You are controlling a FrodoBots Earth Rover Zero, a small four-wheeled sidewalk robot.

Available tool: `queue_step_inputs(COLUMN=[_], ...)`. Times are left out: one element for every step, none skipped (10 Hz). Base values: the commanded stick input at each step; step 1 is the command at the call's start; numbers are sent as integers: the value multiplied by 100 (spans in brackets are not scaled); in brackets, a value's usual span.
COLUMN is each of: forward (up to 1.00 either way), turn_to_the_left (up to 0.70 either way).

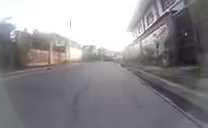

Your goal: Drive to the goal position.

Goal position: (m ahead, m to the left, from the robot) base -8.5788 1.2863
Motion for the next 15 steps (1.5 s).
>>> queue_step_inputs(forward=[100,100,100,100,100,100,100,100,100,100,100,100,100,100,100], turn_to_the_left=[1,1,1,1,1,1,1,1,1,21,27,1,1,1,-39])
